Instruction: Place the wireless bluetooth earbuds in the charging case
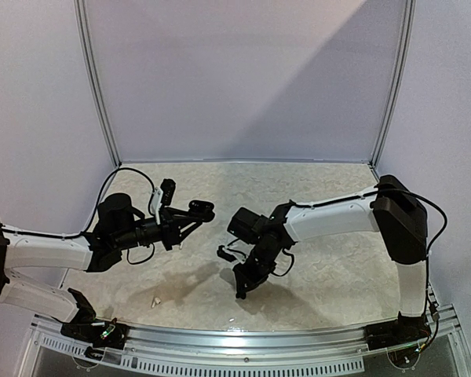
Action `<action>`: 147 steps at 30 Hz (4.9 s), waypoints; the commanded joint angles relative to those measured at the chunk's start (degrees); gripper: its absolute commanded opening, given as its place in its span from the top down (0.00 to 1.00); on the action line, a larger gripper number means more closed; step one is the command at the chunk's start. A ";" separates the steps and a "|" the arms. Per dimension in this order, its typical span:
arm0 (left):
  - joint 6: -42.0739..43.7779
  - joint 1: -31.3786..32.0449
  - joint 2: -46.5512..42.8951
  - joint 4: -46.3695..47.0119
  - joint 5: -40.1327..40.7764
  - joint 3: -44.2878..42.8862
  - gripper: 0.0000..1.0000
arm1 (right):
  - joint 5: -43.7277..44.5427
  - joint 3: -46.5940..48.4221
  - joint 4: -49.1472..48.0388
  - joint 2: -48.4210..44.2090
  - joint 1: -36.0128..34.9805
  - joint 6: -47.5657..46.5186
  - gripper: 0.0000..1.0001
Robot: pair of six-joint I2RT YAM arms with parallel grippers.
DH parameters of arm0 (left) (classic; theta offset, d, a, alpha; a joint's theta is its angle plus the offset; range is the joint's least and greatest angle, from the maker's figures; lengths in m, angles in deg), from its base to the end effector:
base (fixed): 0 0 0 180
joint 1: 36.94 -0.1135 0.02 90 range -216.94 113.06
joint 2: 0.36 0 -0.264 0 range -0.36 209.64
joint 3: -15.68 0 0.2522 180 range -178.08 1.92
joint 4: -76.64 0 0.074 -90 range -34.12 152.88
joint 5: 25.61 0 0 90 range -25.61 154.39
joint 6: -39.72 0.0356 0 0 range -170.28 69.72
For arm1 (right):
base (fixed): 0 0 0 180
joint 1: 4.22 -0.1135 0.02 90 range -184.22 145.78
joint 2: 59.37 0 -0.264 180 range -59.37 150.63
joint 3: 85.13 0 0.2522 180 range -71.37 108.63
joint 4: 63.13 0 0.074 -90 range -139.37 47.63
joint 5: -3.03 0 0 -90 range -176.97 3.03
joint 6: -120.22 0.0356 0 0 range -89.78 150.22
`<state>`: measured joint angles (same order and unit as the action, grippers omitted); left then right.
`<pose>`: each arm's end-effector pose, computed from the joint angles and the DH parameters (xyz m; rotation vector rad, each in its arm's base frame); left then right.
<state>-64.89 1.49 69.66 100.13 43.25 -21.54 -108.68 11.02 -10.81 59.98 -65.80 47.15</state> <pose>0.1860 -0.1639 0.2076 0.6530 1.7084 -0.9867 0.1826 0.3651 0.1406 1.2144 -2.7638 -0.6907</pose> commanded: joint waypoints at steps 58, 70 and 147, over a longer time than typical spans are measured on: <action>1.94 -0.03 6.70 24.17 -19.86 -3.15 1.00 | 40.37 27.55 -3.30 -18.65 -12.03 -39.48 1.00; 2.43 0.15 6.28 23.95 -18.58 -3.06 1.00 | 40.49 27.64 -1.58 -15.19 -12.78 -45.86 1.00; 64.79 0.90 2.97 5.19 1.74 -6.28 1.00 | 51.60 26.48 -1.73 -16.60 -6.62 -21.05 0.60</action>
<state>8.28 2.39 74.53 108.16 43.31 -25.43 -59.13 38.72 -12.16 44.96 -72.90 22.19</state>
